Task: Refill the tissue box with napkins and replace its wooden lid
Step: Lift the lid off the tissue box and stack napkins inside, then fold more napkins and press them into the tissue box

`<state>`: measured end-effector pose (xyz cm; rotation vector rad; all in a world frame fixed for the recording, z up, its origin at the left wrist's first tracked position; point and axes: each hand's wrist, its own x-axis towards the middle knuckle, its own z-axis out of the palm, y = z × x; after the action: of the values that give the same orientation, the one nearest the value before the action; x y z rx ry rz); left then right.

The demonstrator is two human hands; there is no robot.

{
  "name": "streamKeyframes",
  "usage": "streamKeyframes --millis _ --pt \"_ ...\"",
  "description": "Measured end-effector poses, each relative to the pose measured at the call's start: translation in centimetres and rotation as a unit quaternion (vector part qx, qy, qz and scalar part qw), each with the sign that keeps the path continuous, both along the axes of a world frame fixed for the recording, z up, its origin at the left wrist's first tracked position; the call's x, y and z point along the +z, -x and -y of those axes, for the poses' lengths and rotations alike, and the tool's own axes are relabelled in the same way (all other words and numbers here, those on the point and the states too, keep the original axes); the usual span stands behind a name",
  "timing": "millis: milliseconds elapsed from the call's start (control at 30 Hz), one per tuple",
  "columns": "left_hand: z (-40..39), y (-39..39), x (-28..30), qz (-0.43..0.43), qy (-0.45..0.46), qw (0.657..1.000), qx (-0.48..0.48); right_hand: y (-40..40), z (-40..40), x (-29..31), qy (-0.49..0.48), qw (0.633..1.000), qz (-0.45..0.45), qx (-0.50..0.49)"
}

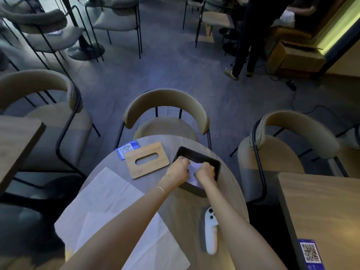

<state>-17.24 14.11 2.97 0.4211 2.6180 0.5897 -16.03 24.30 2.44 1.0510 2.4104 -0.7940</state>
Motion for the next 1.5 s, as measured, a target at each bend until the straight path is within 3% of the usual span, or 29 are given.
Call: streamKeyframes --millis 67,133,200,267,333,400,500,567,667,767,967,1133,1267,1400,1500 --pt "2.1 -1.1 1.1 -0.062 -0.133 0.988 0.053 0.0 0.1 1.5 -0.023 0.999 -0.002 0.039" --pt "5.2 -3.3 1.6 -0.113 -0.228 0.957 0.138 -0.8 0.6 2.9 -0.068 0.991 -0.086 0.074" --pt "8.8 -6.7 0.8 -0.119 -0.249 0.937 0.215 -2.4 2.2 4.3 -0.090 0.959 -0.243 0.112" --pt "12.0 -10.7 -1.0 -0.108 -0.188 0.948 0.232 -4.2 4.5 5.2 -0.053 0.921 -0.337 0.189" --pt "14.2 -14.9 -3.1 -0.054 -0.076 0.983 0.157 -6.0 6.8 4.9 0.024 0.914 -0.295 0.278" --pt "15.5 -18.4 -5.0 0.021 0.033 0.997 0.065 -7.9 8.4 3.5 0.058 0.925 -0.164 0.339" --pt "16.0 -21.2 -6.9 0.052 0.111 0.992 -0.007 -11.0 8.8 1.0 0.008 0.924 0.028 0.381" --pt "16.0 -21.7 -7.4 0.040 0.128 0.991 -0.015 -13.1 8.4 -0.1 -0.032 0.913 0.108 0.393" --pt "15.7 -21.4 -7.5 0.034 0.134 0.990 -0.016 -15.1 7.8 -1.6 -0.037 0.908 0.130 0.397" --pt "15.4 -20.7 -7.6 0.037 0.130 0.990 -0.025 -15.8 7.5 -2.5 0.060 0.939 0.082 0.329" --pt "15.2 -19.8 -7.0 0.032 0.052 0.998 0.008 -14.2 7.2 -0.3 0.219 0.957 -0.009 0.189" --pt "14.6 -18.5 -4.6 0.036 -0.156 0.982 0.104 -11.9 6.1 3.3 0.298 0.936 -0.086 0.168" --pt "13.4 -17.3 -1.7 0.040 -0.269 0.952 0.144 -9.4 5.0 6.2 0.313 0.923 -0.166 0.148" --pt "12.3 -15.8 1.7 0.113 -0.335 0.922 0.158 -6.7 4.1 9.0 0.302 0.910 -0.245 0.143" --pt "12.0 -14.8 4.0 0.128 -0.357 0.911 0.161 -5.6 3.8 10.7 0.242 0.912 -0.287 0.163"
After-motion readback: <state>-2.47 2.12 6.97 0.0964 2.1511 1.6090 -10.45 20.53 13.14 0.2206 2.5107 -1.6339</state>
